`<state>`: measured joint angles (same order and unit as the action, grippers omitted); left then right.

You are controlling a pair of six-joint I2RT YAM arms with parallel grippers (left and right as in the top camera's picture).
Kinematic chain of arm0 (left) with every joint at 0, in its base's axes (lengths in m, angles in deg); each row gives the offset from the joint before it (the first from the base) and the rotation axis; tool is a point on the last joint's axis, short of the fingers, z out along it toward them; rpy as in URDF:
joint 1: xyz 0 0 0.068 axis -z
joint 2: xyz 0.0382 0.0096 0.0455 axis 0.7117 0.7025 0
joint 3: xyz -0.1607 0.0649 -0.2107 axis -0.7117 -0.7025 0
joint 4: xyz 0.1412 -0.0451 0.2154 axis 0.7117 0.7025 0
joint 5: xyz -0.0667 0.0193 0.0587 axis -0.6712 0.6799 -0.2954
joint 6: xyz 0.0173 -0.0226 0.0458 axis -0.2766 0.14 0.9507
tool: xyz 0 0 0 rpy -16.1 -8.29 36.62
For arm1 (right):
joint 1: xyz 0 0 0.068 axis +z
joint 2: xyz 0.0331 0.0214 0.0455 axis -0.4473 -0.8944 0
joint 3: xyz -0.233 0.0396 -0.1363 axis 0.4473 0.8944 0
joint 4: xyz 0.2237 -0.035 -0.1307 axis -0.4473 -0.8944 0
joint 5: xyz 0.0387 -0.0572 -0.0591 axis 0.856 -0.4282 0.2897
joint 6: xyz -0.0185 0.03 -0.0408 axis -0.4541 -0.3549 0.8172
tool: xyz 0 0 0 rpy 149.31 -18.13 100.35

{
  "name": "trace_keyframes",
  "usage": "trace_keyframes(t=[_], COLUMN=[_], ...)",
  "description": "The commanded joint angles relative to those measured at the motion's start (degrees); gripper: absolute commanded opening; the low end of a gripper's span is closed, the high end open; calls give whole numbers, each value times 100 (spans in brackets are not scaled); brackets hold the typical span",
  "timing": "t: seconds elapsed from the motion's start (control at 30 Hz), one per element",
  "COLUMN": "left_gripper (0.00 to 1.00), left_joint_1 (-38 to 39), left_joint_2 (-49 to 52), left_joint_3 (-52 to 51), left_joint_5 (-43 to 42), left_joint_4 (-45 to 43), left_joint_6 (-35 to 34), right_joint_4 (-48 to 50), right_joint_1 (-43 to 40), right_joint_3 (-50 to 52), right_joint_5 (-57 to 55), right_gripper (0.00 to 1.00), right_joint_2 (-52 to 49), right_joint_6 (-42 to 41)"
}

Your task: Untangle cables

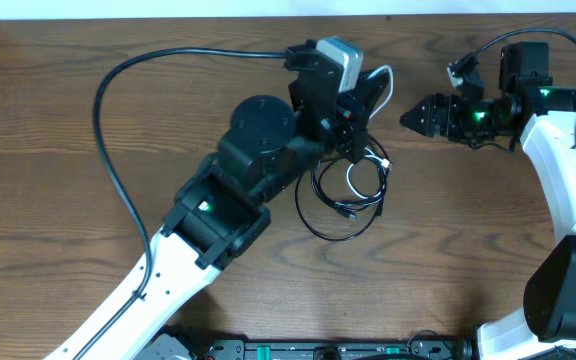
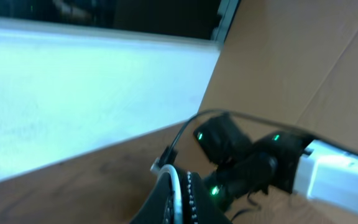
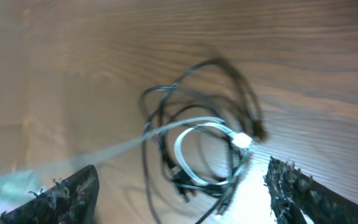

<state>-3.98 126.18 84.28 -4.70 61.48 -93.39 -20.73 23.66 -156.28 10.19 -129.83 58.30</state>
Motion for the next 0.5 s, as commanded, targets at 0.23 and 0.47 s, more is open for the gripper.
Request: trace_keyframes(t=[0.23,0.47], left_gripper=[7,7], left_joint_1=[-754,-1351], left_joint_2=[-437,-603], left_joint_3=[640,763], left_joint_5=[-372,-1040], left_joint_4=[-122,-107], left_joint_6=[-802,-1384], right_joint_4=[-15,-35], right_joint_1=[85,575], right_joint_3=[-59,-15], right_joint_5=[463,-601], right_gripper=[83,83], right_joint_2=[4,-199], right_joint_6=[898,896])
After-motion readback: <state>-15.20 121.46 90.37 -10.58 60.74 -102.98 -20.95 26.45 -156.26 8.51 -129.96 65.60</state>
